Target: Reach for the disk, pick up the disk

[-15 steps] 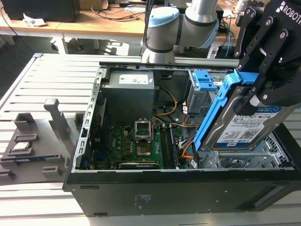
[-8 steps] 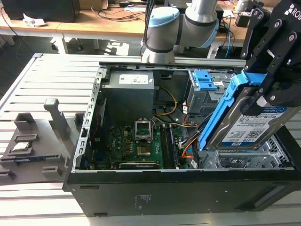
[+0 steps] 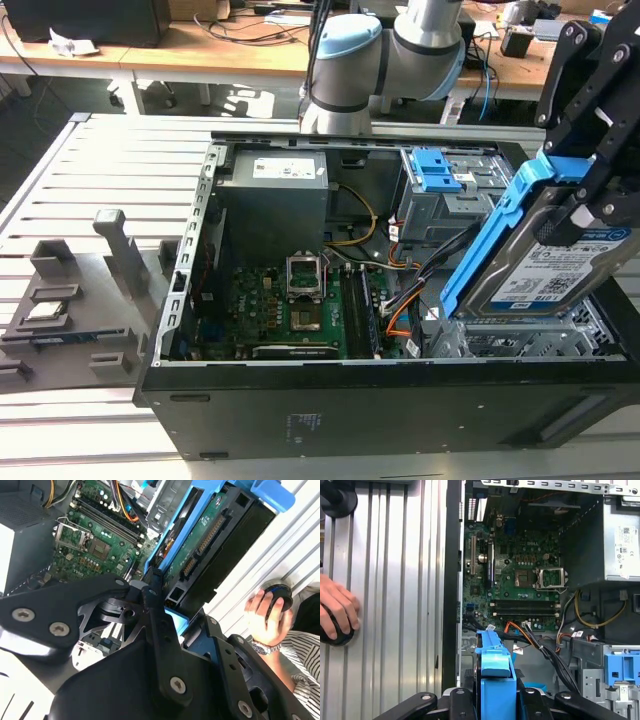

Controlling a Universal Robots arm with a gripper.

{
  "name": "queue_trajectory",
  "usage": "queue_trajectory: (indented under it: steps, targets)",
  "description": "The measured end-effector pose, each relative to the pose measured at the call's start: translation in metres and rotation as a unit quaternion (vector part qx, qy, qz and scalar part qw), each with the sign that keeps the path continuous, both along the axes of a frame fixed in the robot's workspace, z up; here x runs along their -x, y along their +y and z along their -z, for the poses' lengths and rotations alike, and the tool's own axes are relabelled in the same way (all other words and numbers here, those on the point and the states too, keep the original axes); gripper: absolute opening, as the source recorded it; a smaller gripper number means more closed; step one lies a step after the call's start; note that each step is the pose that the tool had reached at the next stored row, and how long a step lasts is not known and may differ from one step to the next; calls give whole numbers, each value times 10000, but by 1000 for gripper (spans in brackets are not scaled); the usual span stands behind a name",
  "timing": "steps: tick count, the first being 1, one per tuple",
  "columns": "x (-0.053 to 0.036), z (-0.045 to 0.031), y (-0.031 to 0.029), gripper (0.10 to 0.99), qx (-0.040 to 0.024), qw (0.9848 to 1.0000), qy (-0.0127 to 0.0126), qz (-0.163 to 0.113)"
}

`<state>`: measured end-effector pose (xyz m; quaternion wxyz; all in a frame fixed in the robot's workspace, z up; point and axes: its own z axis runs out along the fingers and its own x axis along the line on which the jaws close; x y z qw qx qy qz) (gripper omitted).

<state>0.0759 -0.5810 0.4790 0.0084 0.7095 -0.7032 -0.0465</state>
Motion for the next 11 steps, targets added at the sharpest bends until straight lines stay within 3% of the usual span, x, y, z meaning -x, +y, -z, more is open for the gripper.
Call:
queue_trajectory:
  steps: [5, 11]
  targets:
    - [-97, 9, 16, 365, 0, 10000, 3, 1]
    - [-148, 12, 45, 365, 12, 10000, 3, 0]
